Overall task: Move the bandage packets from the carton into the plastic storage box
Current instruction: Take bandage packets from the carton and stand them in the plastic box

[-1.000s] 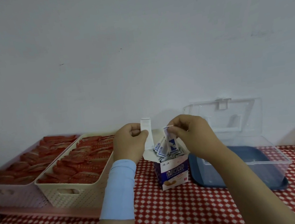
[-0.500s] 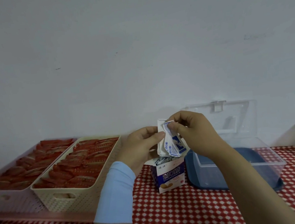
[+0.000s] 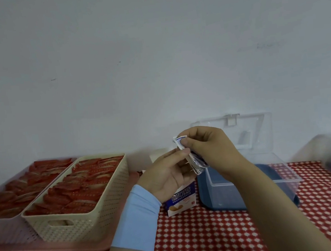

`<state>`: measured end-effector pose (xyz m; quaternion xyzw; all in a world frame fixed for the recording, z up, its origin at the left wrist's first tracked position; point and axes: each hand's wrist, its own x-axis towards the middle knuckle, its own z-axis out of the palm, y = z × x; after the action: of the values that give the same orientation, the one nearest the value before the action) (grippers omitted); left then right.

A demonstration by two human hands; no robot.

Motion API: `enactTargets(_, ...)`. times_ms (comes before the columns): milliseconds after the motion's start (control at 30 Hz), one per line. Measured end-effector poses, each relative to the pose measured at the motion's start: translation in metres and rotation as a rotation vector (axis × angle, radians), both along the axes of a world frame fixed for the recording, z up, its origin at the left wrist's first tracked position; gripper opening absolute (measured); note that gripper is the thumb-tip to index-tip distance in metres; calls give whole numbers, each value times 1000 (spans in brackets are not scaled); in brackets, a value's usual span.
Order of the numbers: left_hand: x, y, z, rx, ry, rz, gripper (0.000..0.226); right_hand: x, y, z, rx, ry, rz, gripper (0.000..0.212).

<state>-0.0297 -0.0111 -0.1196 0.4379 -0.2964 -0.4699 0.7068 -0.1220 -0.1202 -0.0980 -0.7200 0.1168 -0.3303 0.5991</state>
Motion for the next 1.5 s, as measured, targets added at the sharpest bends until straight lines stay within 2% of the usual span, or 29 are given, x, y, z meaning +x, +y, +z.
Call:
enactTargets(100, -7, -6, -6, -45, 72, -7, 27, -8, -6, 1, 85, 34, 5, 25)
enactTargets(233, -19, -9, -9, -6, -36, -24, 36, -28, -16, 0, 191, 135, 48, 34)
enactTargets(367, -30, -11, -7, -8, -41, -64, 39, -45, -23, 0, 344, 48, 72, 36)
enactTargets(500, -33, -13, -8, -24, -49, -90, 39, -53, -23, -2, 322, 23, 118, 38)
enactTargets(667, -34, -18, -11, -2, -76, -32, 41, -55, -14, -2, 112, 86, 16, 38)
enactTargets(733, -34, -20, -10, -5, -58, 16, 45, -56, -16, -2, -38, 93, -25, 24)
enactTargets(800, -33, -20, -9, -22, -22, 57, 54, -60, -18, -2, -257, 145, 21, 8)
enactTargets(867, -30, -20, -9, -28, 13, 58, 58, -66, -16, 0, -409, 244, 109, 22)
enactTargets(967, -29, -18, -10, -1, 23, 29, 57, -69, -13, 0, -513, 288, 95, 41)
enactTargets(1133, -32, -17, -6, -26, 46, 2, 42, -67, -14, 0, -568, 229, 17, 33)
enactTargets(1233, -35, -18, -6, -30, 67, 17, 45, -69, -15, 0, -608, 224, 59, 30)
enactTargets(1300, -35, -18, -6, -24, 56, 17, 47, -70, -16, 0, -576, 252, 102, 25)
enactTargets(1367, -34, -16, -5, -20, 29, 4, 47, -70, -20, 0, -429, 209, 166, 11)
enactTargets(1433, -34, -11, -3, -8, -24, -25, 41, -70, -27, 1, -248, 133, 143, 8)
enactTargets(1467, -35, -9, -2, 4, -51, -47, 39, -70, -30, 2, -216, 131, 119, 8)
enactTargets(1500, -36, -7, -1, 17, -80, -71, 38, -70, -34, 4, -219, 147, 105, 18)
